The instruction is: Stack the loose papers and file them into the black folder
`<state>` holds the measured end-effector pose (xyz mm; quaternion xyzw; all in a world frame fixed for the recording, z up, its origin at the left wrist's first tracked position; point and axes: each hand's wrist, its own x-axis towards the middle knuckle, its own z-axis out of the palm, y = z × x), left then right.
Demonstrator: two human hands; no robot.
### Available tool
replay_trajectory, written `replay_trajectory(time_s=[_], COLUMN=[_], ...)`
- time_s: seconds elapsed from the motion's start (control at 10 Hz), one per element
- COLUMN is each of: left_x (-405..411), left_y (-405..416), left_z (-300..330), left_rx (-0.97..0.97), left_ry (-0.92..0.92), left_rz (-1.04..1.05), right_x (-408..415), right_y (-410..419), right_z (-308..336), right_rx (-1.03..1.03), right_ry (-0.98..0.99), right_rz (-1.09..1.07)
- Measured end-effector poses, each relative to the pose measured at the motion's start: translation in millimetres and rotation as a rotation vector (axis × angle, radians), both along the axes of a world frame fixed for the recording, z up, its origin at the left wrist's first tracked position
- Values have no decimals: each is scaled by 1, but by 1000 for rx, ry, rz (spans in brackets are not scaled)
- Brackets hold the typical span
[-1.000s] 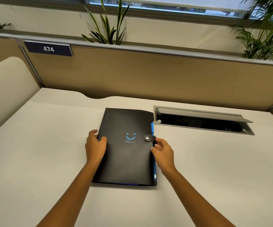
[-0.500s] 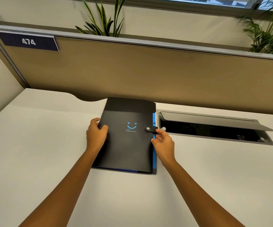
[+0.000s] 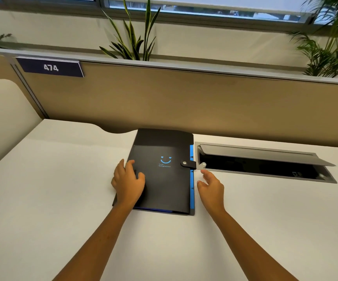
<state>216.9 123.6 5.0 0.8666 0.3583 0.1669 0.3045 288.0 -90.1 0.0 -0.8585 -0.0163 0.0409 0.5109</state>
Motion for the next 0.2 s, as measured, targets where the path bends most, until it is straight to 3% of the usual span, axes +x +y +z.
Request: replay_trajectory(time_s=[0.2], left_x=[-46], left_y=[-48], left_z=[-9], left_rx=[220], left_ry=[11], left_rz=[-265], right_x=[-40], right_y=[-39], right_z=[3], right_rx=[-225], right_ry=[-128], right_rz=[77])
